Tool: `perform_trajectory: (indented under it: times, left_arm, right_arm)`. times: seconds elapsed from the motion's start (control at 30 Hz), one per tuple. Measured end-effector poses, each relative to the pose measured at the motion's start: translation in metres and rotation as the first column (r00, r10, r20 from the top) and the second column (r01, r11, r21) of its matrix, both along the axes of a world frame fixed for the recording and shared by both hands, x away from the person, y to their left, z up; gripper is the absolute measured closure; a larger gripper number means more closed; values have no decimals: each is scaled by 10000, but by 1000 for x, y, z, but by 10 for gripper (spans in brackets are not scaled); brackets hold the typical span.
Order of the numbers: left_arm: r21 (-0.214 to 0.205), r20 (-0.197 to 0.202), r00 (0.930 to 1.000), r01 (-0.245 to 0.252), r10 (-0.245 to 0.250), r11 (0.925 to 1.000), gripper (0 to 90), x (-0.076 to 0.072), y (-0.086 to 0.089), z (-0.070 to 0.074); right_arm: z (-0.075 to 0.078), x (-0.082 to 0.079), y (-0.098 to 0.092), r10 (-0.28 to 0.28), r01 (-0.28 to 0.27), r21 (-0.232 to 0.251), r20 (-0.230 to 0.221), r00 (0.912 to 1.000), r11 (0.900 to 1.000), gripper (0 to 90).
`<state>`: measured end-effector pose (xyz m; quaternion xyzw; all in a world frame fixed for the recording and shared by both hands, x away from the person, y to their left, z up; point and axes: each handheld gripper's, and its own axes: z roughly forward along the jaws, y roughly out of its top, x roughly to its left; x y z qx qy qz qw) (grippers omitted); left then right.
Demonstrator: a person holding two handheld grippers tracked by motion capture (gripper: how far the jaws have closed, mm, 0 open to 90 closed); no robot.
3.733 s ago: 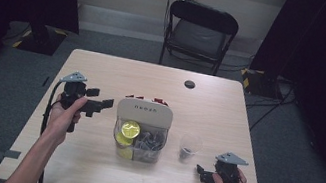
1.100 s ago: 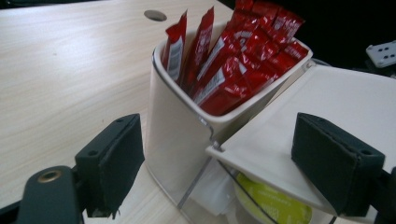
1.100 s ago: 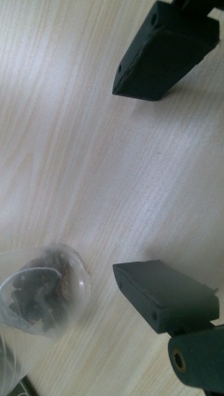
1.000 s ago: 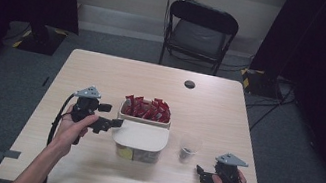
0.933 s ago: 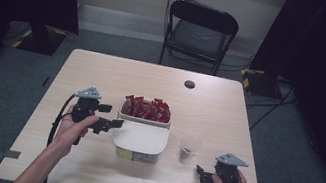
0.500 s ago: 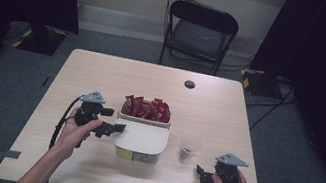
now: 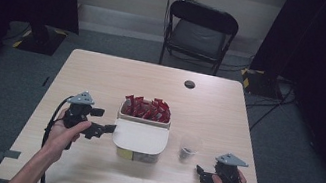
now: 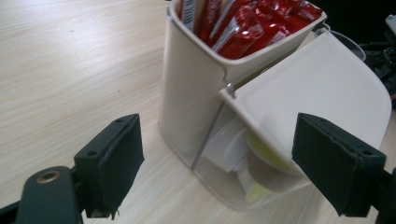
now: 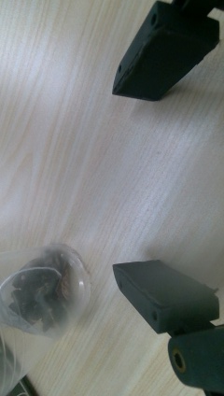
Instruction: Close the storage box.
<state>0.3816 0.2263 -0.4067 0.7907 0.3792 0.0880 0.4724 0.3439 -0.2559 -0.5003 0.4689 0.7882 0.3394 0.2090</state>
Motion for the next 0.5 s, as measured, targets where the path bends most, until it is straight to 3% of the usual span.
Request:
perform_trajectory:
  times: [0.17, 0.2, 0.27, 0.43, 0.5]
  left_arm:
    - [-4, -78, 9994, -324, 324, 9995, 159, -2, 14, -3]
    - [-71, -252, 9976, -654, 652, 9978, 157, -2, 20, -5]
    - [-96, -275, 9965, -792, 790, 9968, 157, -1, 26, -7]
    - [494, -290, 9878, -1511, 1527, 9873, 157, -2, 37, -15]
    - [508, -320, 9860, -1620, 1637, 9855, 158, -3, 40, -17]
  right_arm:
    - [0, 0, 0, -8, 8, 3, -5, 10000, 10000, 119]
    - [0, 0, 0, -11, 11, 6, -6, 10000, 10000, 119]
    - [0, 0, 0, -4, 4, 1, 1, 10000, 10000, 119]
    - [0, 0, 0, -26, 26, -7, -6, 10000, 10000, 118]
    - [0, 0, 0, -9, 9, 4, -1, 10000, 10000, 119]
